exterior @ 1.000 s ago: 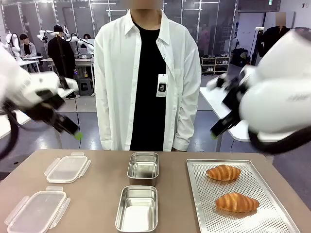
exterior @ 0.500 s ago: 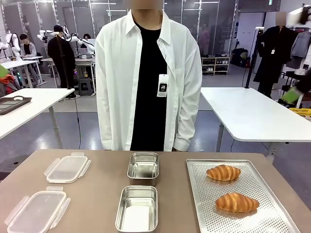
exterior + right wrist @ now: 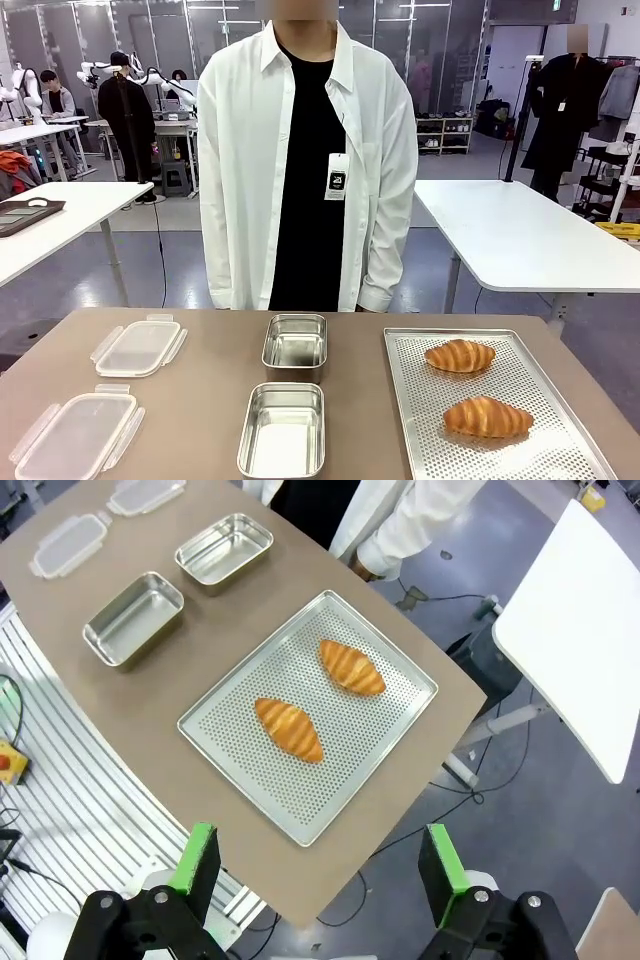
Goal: Place the bread into the airtight container.
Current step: Pick up a Butter Roll and place it into an empty Airtight Container.
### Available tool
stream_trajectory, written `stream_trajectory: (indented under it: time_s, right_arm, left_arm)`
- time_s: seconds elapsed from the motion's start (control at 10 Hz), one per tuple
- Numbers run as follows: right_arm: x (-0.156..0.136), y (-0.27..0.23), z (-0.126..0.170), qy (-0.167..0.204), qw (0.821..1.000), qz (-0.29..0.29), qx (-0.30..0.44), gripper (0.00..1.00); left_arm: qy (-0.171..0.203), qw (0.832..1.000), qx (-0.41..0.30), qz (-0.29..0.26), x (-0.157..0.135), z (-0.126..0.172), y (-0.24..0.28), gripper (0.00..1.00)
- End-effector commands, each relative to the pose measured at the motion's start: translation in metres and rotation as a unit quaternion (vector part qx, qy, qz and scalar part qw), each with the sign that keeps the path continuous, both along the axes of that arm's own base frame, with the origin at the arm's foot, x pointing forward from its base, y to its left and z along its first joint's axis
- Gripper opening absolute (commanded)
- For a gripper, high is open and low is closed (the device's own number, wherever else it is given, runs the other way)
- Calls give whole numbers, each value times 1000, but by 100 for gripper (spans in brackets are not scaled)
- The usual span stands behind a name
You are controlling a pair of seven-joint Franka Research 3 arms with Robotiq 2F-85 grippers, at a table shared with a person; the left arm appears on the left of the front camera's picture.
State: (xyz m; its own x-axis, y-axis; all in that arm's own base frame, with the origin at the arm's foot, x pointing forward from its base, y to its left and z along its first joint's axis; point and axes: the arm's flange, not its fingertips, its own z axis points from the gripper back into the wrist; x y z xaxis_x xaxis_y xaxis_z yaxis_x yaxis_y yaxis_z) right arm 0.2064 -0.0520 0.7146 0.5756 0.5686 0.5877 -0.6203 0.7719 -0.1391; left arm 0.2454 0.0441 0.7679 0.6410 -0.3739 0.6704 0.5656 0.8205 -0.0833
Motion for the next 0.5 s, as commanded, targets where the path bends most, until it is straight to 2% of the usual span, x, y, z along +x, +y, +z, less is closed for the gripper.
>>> stream_trajectory:
  time_s: [0.0, 0.3, 0.4]
  right_arm:
    - [4, 6, 0, -1, 1000, 3, -5, 100]
    - [2, 3, 0, 2, 1000, 1, -3, 100]
    - [10, 18, -23, -38, 981, 142, -127, 100]
  left_arm:
    - [1, 1000, 9, -1, 4, 0, -2, 100]
    - [1, 1000, 9, -1, 4, 0, -2, 100]
    - [1, 1000, 9, -1, 4, 0, -2, 100]
